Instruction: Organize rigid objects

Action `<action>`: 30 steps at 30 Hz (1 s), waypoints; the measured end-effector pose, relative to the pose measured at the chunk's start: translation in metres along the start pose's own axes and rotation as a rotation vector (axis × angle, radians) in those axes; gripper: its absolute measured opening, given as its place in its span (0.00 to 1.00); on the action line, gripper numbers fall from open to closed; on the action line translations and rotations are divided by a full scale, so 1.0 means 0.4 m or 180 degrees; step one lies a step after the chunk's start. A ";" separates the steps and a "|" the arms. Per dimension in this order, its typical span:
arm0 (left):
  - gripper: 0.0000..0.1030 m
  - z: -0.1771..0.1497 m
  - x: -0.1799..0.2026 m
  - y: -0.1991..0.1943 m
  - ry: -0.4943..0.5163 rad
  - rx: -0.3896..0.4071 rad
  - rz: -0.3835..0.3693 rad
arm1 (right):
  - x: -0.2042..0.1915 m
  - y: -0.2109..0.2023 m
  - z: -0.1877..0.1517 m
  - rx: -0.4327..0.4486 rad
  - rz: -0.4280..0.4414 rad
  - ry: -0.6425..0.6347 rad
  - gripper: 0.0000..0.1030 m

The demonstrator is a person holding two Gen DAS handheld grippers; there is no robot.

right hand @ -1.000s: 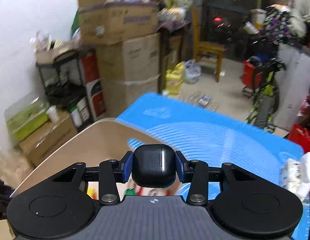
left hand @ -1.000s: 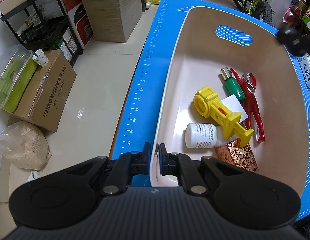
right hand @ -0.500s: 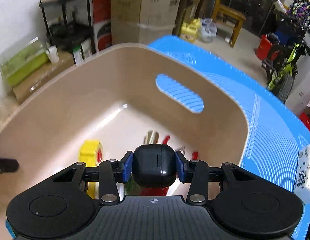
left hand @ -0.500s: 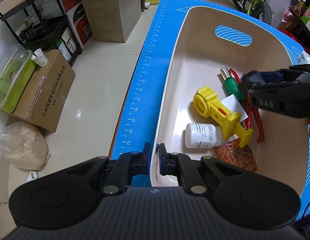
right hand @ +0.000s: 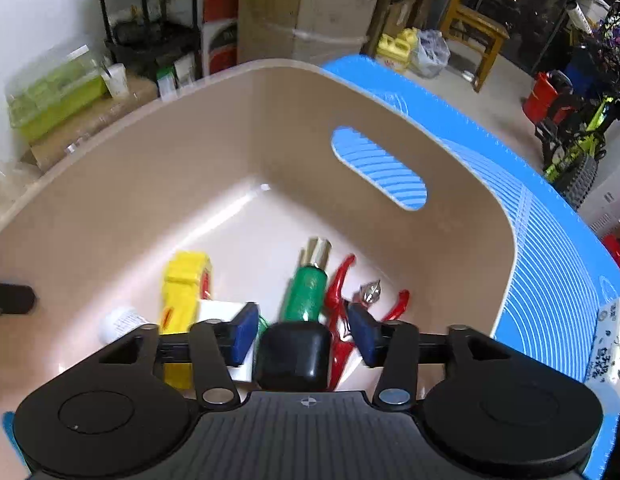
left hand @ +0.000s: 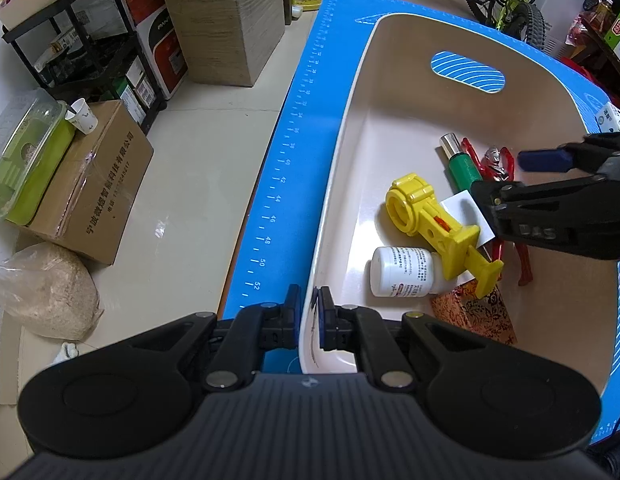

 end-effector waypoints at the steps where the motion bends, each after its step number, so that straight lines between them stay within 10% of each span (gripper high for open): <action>1: 0.10 -0.001 0.000 -0.001 -0.0005 0.0005 0.0009 | 0.002 -0.017 0.004 0.0052 0.0013 0.0043 0.69; 5: 0.19 -0.005 0.013 -0.029 0.0024 0.0096 0.0033 | 0.020 -0.089 0.006 0.0264 0.0059 0.0187 0.75; 12: 0.68 0.002 0.085 -0.135 0.0129 0.0414 -0.0050 | 0.079 -0.238 -0.021 0.0534 -0.0005 0.0463 0.84; 30: 0.78 -0.073 0.259 -0.413 0.0372 0.1057 -0.0144 | 0.157 -0.642 -0.218 0.0988 -0.0399 0.0913 0.94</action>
Point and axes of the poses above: each gripper's, at about its wrist camera, not at the fingertips, and y roughly the way its jaws point, x to its right, z to its top, the point moved 5 cm from there along y, roughly the way its jaws point, and after that the axes turned 3 degrees about -x, right-handed, at the moved point
